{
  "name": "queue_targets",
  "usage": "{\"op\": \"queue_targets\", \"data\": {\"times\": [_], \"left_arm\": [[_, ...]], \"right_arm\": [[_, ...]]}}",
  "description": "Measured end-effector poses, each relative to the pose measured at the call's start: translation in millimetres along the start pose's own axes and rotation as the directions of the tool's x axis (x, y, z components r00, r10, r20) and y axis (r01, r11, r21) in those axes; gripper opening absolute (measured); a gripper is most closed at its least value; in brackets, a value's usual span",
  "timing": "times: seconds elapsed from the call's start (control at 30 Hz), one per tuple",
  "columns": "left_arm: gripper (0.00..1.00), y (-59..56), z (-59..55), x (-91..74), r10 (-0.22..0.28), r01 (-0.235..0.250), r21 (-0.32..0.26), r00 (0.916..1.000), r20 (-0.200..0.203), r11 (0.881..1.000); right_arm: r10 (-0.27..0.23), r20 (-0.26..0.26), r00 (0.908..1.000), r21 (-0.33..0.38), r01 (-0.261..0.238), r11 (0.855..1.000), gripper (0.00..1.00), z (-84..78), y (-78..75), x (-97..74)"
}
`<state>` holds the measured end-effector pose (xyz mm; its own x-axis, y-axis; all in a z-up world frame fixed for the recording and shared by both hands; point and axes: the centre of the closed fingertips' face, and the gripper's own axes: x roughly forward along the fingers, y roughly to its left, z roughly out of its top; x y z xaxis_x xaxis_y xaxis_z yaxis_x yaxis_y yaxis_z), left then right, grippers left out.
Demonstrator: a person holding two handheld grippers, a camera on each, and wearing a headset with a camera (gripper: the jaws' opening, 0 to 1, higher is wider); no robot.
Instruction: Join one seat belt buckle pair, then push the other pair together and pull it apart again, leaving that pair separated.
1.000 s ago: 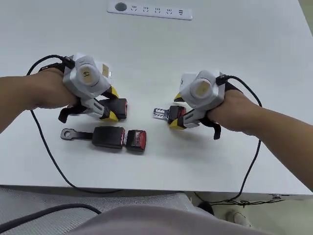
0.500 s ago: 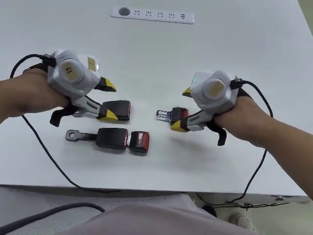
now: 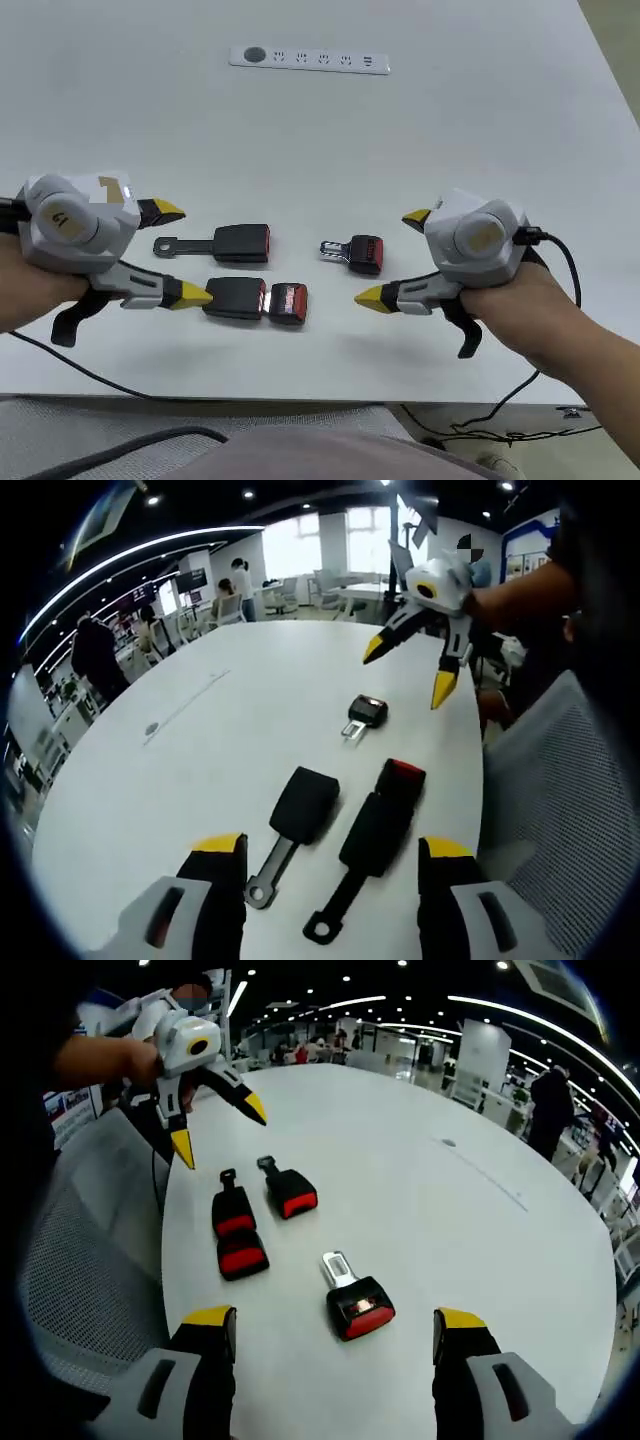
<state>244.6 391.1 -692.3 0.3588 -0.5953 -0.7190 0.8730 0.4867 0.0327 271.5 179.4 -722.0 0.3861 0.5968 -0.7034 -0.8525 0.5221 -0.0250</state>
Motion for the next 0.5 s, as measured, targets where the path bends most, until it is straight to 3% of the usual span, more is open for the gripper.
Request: {"op": "queue_targets", "data": {"times": [0.23, 0.4, 0.5], "left_arm": [[0.82, 5.1, -21.4, -20.3, 0.076, -0.075, -0.09, 0.9969, 0.016, 0.993], [0.89, 7.8, -32.6, -29.7, 0.111, -0.108, -0.111, 0.9936, 0.02, 0.988], [0.95, 11.9, -39.9, -34.8, 0.161, -0.16, -0.126, 0.9869, 0.001, 0.979]], "right_arm": [[-0.013, 0.014, 0.9998, 0.036, 0.012, 0.999, 0.88, -2.3, 10.3, -12.1], [-0.012, 0.052, 0.9986, 0.028, 0.011, 1.0, 0.97, 4.4, 19.6, -16.0], [-0.027, 0.057, 0.998, 0.041, 0.025, 0.999, 1.0, 2.3, 20.2, -16.9]]}}
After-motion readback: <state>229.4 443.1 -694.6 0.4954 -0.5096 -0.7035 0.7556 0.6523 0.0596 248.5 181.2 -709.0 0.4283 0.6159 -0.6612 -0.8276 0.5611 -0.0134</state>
